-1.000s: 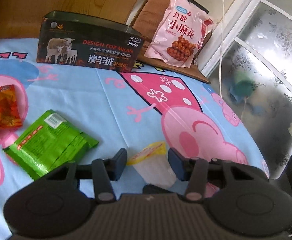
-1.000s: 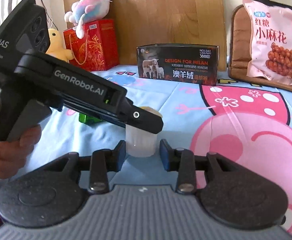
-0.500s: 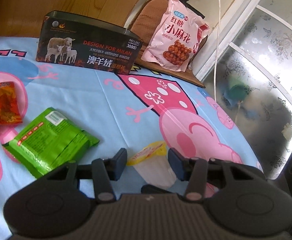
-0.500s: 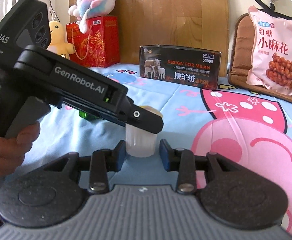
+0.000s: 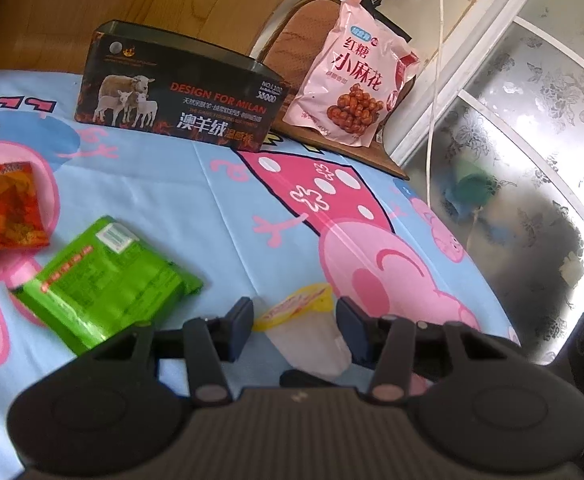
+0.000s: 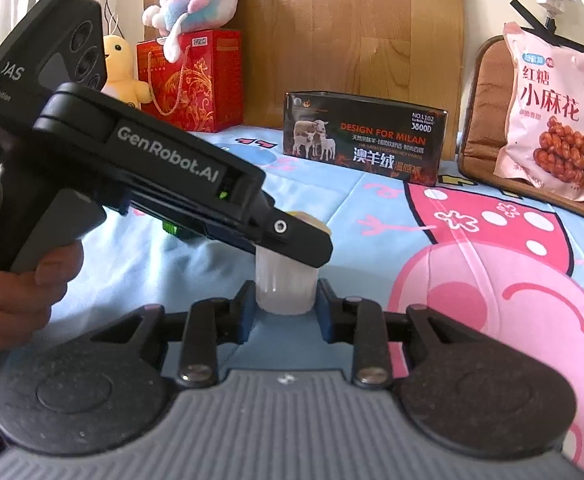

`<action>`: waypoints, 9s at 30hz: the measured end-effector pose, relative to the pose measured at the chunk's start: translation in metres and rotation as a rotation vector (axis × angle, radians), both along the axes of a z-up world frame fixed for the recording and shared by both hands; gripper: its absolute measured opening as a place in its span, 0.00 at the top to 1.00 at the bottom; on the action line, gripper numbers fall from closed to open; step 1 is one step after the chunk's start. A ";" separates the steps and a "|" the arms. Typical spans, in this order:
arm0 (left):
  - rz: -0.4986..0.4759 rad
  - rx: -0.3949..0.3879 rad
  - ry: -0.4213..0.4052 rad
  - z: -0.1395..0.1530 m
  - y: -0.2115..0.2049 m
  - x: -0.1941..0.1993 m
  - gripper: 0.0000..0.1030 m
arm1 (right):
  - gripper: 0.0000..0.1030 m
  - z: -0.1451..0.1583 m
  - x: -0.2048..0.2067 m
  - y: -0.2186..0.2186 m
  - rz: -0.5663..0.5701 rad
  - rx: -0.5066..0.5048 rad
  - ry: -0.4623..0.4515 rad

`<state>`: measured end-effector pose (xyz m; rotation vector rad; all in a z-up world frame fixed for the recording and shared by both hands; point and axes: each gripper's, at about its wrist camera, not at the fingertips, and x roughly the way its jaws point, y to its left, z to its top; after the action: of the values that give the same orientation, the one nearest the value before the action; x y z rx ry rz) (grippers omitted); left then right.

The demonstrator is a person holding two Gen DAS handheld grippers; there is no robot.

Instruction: Organize snacks

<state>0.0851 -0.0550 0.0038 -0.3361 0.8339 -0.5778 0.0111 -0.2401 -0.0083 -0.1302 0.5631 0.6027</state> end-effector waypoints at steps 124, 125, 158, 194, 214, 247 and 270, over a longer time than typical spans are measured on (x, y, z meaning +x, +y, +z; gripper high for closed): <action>0.066 -0.178 -0.026 0.073 0.038 0.182 0.81 | 0.93 0.046 0.197 -0.012 -0.062 0.669 0.303; 0.079 -0.161 -0.031 0.072 0.031 0.194 0.81 | 0.93 0.047 0.207 -0.012 -0.081 0.654 0.280; 0.230 -0.225 0.207 -0.005 0.119 0.006 0.41 | 0.63 -0.016 0.116 0.001 0.044 0.461 0.477; 0.213 0.017 -0.005 0.047 0.035 0.212 0.59 | 0.81 0.028 0.249 -0.019 -0.123 0.496 0.157; 0.298 0.306 -0.149 0.060 0.006 0.098 0.43 | 0.66 0.041 0.161 -0.042 -0.284 0.489 0.097; 0.386 0.469 -0.154 0.033 0.013 -0.027 0.00 | 0.42 0.019 0.057 -0.020 -0.321 0.424 0.193; 0.296 0.270 -0.044 0.024 0.027 -0.030 0.00 | 0.22 0.013 0.052 -0.035 -0.450 0.460 0.176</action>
<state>0.0547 -0.0284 0.0278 -0.1938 0.7908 -0.1929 0.0628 -0.2753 0.0043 0.4776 0.5866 0.2920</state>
